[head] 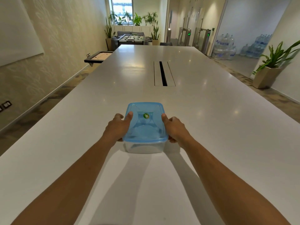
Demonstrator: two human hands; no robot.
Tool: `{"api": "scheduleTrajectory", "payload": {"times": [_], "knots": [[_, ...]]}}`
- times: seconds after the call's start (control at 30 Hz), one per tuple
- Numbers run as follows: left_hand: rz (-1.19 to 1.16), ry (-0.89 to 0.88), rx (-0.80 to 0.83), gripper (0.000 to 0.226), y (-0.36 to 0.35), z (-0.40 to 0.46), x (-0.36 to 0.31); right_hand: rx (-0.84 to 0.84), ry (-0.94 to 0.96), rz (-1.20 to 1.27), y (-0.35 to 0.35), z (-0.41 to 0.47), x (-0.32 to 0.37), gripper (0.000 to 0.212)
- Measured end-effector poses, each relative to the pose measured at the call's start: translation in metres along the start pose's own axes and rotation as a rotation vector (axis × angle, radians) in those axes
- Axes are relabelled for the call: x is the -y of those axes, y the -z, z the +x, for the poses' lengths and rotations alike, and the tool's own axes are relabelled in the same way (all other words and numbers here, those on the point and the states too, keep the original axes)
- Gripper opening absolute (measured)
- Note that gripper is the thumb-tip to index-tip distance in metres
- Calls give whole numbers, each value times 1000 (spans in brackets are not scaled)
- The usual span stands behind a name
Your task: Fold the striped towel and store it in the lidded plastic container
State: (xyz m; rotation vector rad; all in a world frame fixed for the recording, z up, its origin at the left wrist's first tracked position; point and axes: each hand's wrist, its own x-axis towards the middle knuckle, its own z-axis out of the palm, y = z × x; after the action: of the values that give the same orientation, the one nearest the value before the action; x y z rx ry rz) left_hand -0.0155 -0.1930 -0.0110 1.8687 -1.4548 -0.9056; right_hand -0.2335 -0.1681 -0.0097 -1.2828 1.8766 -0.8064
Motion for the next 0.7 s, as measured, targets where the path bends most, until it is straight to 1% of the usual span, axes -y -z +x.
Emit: {"api": "scheduleTrajectory", "payload": {"times": [0.07,0.17,0.27,0.4,0.6,0.67,0.7], "knots": [[89,-3,-76,71,-6,-15,2,-35,15,-2,-10,-12,-1,62],[194,-59,-183,60,-14,-30,4,-156,53,-63,-18,-21,0,62],[100,-90,-257,49,-17,-39,5,-206,84,-71,-19,-26,2,56],[-65,-144,-234,40,-14,-42,1,-222,84,-7,-19,-28,3,50],[-141,-89,-239,41,-13,-48,-2,-272,97,36,-19,-35,3,42],[-90,-42,-233,50,-10,-53,-5,-262,83,16,-17,-42,5,46],[-62,-20,-216,58,-9,-57,-8,-239,67,12,-14,-47,8,53]]}}
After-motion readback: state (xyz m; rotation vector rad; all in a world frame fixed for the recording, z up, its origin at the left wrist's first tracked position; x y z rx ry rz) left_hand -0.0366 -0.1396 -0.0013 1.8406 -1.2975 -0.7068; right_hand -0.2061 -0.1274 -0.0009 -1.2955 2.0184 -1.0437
